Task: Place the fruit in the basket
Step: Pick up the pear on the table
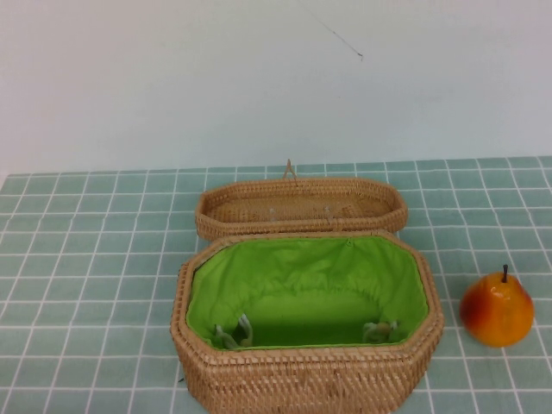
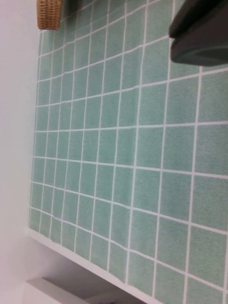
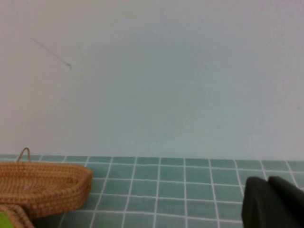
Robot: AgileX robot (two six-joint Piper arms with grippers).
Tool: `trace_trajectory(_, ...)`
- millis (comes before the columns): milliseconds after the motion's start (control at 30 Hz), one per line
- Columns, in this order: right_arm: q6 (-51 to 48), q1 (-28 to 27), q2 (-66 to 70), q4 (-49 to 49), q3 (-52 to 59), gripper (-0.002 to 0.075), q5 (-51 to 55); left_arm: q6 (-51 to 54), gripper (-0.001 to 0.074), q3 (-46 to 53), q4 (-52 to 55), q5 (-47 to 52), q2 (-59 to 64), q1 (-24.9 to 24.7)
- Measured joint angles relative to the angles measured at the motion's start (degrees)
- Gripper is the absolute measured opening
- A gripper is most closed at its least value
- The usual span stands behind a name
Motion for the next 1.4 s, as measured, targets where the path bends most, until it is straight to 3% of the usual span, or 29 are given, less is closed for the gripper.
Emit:
trace_trajectory(267,4.5,3.9,10.4,-5.5,0.0,-0.0003,-14.5,0.0,0.0,0.0,0.0,0.0,0.0,0.0)
trace_trajectory(500,13.1,4.0,18.3,-24.3,0.0,-0.0003,-22.1,0.0,0.0,0.0,0.2,0.0,0.0,0.0)
trace_trajectory(600,13.6,4.0,21.4,-28.1,0.0,0.0004,-27.5,0.0,0.0,0.0,0.2,0.0,0.0,0.0)
trace_trajectory(733,14.5,4.0,25.5,-28.6,0.0,0.0111,-29.0,0.0,0.0,0.0,0.2,0.0,0.0,0.0)
trace_trajectory(800,15.3,4.0,27.6,-28.6,0.0,0.0213,-29.8,0.0,0.0,0.0,0.2,0.0,0.0,0.0)
trace_trajectory(833,15.4,4.0,28.3,-28.6,0.0,0.0129,-30.5,0.0,0.0,0.0,0.2,0.0,0.0,0.0)
trace_trajectory(867,15.4,4.0,29.3,-28.5,-0.1,0.0308,-31.2,0.0,0.0,0.0,0.2,0.0,0.0,0.0)
trace_trajectory(900,15.4,4.0,30.4,-28.2,-0.1,0.0222,-31.9,0.0,0.0,0.0,0.2,0.0,0.0,0.0)
trace_trajectory(933,15.4,4.0,31.2,-27.9,-0.1,0.0373,-32.1,0.0,0.0,0.0,0.2,0.0,0.0,0.0)
trace_trajectory(1400,9.5,4.0,44.2,-15.4,-0.3,0.0383,-37.5,0.0,0.0,0.0,0.0,0.0,0.0,0.0)
